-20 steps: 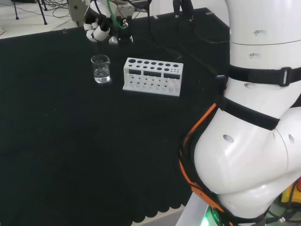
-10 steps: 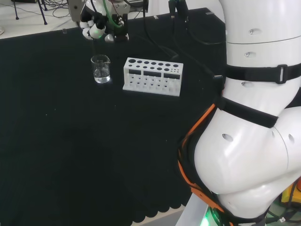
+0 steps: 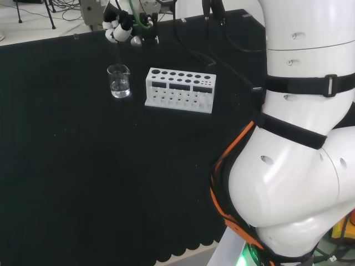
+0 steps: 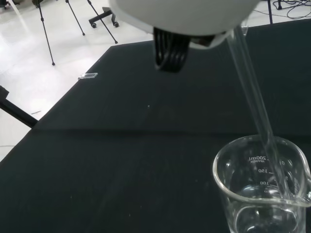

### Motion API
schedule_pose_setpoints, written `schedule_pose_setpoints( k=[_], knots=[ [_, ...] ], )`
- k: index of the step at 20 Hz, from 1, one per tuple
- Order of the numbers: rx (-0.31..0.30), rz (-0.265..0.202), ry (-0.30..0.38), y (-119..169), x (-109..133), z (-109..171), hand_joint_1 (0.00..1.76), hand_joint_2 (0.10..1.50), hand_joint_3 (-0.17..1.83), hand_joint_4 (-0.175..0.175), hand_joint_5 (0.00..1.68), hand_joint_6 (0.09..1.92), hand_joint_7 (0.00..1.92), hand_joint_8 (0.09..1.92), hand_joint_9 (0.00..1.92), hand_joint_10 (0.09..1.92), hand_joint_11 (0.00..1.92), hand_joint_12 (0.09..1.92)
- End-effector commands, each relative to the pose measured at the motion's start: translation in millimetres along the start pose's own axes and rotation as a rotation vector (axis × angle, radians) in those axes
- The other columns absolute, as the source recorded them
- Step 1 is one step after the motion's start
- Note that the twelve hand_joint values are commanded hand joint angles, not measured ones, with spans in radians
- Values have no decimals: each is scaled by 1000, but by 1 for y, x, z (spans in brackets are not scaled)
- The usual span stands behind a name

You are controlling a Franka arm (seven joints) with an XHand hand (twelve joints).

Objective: Stir in the beaker to the left of the white test tube rack with the glass rod.

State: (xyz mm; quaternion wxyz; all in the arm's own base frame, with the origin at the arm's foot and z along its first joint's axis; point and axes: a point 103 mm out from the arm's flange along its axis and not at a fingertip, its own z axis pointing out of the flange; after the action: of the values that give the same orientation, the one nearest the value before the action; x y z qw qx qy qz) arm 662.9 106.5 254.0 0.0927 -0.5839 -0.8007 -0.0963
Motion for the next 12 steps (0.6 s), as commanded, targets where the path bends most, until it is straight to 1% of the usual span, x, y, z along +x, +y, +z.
schedule_pose_setpoints(
  k=[1,5,9,12],
  knots=[
    [7,9,-4,-19,2,1,1305,613,922,-175,1079,894,1149,1280,1556,1036,1644,830],
    [14,-6,0,-18,15,5,1305,613,922,-175,1078,894,1149,1281,1556,1036,1645,831],
    [19,-31,6,-9,32,10,1305,613,921,-175,1078,894,1148,1281,1556,1037,1645,833],
    [20,-51,10,-2,41,12,1305,614,921,-175,1078,894,1148,1282,1556,1037,1645,833]
  ],
)
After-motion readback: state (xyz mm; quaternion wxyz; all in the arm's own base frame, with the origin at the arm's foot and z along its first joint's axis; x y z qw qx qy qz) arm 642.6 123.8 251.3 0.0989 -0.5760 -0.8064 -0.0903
